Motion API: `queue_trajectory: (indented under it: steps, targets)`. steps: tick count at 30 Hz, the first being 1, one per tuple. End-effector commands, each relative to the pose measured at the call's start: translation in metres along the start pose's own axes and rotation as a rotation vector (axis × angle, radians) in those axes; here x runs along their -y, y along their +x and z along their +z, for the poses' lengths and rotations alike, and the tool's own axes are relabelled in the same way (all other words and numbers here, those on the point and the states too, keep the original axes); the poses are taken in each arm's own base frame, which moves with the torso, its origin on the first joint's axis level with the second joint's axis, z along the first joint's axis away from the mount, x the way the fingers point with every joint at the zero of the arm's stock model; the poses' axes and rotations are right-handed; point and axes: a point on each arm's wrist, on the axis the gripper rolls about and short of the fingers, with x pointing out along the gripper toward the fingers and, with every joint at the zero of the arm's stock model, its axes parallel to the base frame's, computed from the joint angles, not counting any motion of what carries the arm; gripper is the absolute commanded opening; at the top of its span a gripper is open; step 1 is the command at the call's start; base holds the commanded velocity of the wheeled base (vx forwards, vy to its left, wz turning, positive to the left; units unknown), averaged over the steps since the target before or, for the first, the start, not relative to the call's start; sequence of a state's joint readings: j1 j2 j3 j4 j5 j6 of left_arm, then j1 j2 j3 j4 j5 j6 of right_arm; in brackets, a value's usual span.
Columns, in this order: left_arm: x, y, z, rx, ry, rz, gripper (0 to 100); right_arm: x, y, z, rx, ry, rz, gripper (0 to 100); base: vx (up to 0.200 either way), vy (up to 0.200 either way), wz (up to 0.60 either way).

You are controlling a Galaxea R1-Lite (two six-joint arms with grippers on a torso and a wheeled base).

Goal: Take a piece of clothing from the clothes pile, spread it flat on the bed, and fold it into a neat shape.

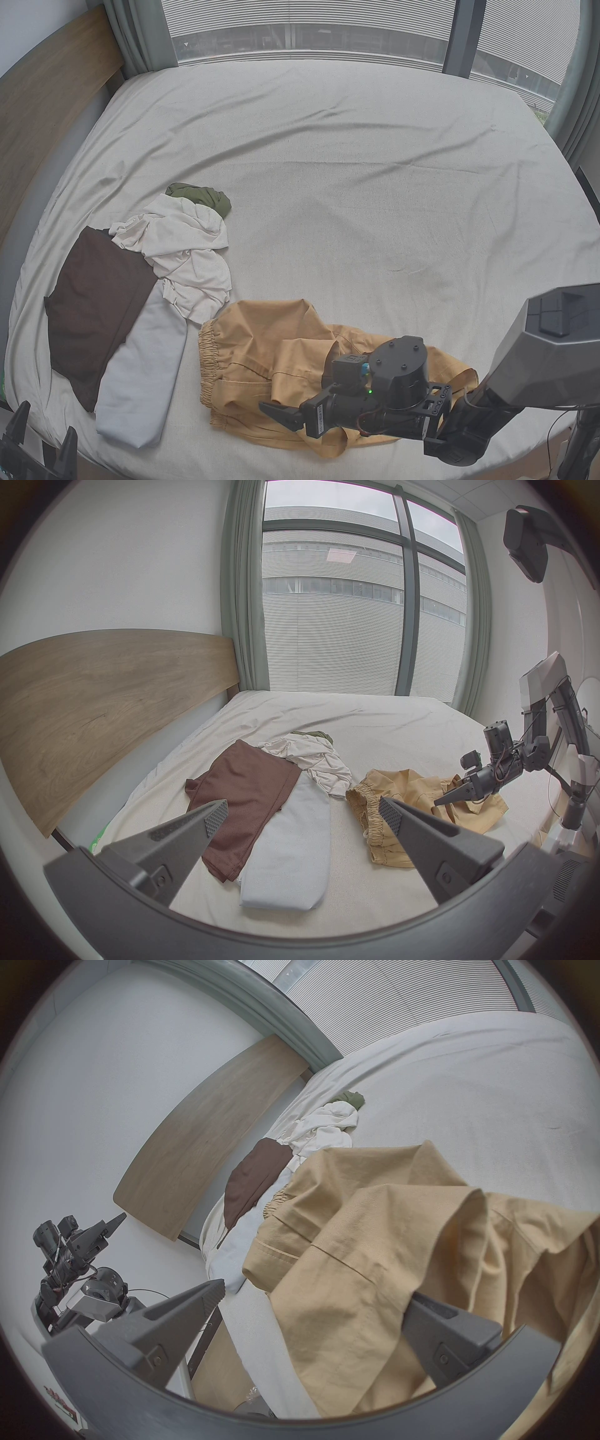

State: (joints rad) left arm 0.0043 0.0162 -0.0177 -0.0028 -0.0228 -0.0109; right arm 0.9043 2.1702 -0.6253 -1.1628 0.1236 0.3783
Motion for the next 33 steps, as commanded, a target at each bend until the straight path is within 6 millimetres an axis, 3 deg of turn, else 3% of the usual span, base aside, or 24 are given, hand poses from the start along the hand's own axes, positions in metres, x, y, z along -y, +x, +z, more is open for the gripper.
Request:
queue_trajectory:
  steps: [1,10,20,33]
  targets:
    - [0.000,0.000,-0.005,-0.001,0.000,0.000,100,-0.003,0.007,-0.006,-0.011,-0.005,0.014,100,0.000,0.000,0.00]
    - [0.000,0.000,-0.005,-0.001,0.000,0.000,100,-0.022,-0.003,0.002,0.034,0.003,0.072,100,0.000,0.000,0.00]
    - [0.000,0.000,-0.005,-0.001,0.000,0.000,100,-0.026,-0.012,0.003,0.031,0.019,0.080,100,0.000,0.000,0.00]
    - [0.000,0.000,-0.005,-0.001,0.000,0.000,100,-0.012,0.020,-0.012,-0.001,0.025,0.049,100,0.000,0.000,0.00]
